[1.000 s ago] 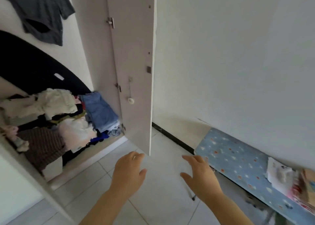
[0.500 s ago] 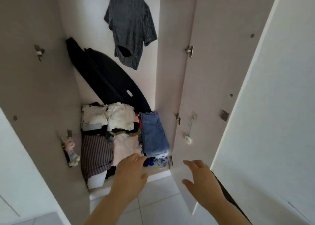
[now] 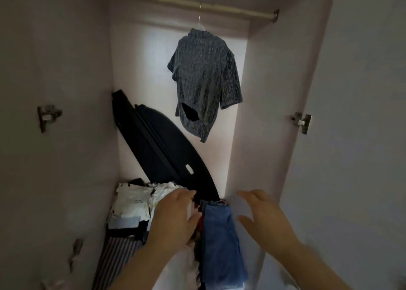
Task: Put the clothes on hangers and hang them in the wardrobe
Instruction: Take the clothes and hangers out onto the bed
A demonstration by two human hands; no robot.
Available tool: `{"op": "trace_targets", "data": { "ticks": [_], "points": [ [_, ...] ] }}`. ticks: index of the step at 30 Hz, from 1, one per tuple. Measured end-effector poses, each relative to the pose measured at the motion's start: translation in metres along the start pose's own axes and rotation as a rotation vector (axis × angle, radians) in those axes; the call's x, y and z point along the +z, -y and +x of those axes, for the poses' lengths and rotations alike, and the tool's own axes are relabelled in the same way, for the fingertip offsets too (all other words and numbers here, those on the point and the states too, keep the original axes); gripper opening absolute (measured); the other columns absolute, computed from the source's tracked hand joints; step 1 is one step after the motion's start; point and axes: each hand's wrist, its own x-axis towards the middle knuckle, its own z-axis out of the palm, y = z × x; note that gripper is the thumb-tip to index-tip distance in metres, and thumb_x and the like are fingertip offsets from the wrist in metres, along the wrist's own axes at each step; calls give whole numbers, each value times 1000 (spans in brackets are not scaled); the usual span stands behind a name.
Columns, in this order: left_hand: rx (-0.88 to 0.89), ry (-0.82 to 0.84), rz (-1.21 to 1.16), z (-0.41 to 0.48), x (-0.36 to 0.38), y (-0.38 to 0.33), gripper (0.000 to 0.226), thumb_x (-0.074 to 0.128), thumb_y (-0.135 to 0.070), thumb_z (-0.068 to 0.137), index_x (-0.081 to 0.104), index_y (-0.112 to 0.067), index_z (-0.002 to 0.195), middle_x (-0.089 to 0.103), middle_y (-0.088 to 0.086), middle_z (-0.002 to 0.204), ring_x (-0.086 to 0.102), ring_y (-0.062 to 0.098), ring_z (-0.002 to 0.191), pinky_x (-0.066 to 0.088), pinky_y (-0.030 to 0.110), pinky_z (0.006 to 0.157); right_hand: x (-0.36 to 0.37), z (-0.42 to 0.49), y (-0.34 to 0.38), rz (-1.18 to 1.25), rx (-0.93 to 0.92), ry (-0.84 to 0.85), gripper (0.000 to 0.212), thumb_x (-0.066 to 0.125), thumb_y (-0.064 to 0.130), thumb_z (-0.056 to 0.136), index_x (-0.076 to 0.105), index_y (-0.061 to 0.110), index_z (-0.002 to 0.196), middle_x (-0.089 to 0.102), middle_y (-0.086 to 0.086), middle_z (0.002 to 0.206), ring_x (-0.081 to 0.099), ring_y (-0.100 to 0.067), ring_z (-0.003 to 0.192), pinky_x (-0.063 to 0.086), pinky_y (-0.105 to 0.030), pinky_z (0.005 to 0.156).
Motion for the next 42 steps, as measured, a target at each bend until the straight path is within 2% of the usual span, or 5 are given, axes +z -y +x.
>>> {"op": "trace_targets", "data": {
  "ticks": [22, 30, 34, 37, 42],
  "points": [
    [89, -475, 131, 400, -50, 61, 50, 58, -32, 88, 43, -27, 135, 48, -9, 129, 52, 14, 109, 36, 23, 96, -146, 505, 17, -130, -457, -651, 54, 51, 0, 86, 39, 7, 138, 38, -12, 137, 32, -27, 128, 34, -38, 103],
    [61, -543, 273, 446, -50, 80, 50, 58, -36, 86, 41, -35, 133, 44, -16, 129, 44, 6, 115, 30, 16, 96, -191, 617, 1, -56, -347, -796, 41, 48, 20, 94, 44, 6, 132, 44, -16, 134, 45, -34, 119, 43, -40, 90],
    [34, -536, 341, 449, -47, 95, 50, 63, -33, 82, 48, -32, 130, 50, -13, 125, 50, 9, 113, 37, 23, 99, -195, 656, -18, 139, -266, -777, 32, 37, 28, 99, 58, 4, 99, 61, -20, 99, 53, -30, 81, 37, -30, 61],
    [9, -520, 382, 449, -47, 103, 52, 61, -37, 83, 44, -37, 131, 47, -16, 127, 51, 6, 109, 37, 25, 98, -194, 672, -20, 293, -260, -743, 43, 44, 31, 97, 46, 11, 59, 50, -10, 61, 45, -27, 62, 25, -27, 47],
    [-2, -565, 403, 447, -57, 111, 52, 57, -43, 85, 37, -41, 133, 40, -19, 131, 42, 8, 122, 32, 24, 103, -191, 686, -2, 445, -267, -746, 38, 59, 37, 89, 52, 15, 58, 46, 0, 54, 44, -24, 59, 25, -27, 47]
  ]
}}
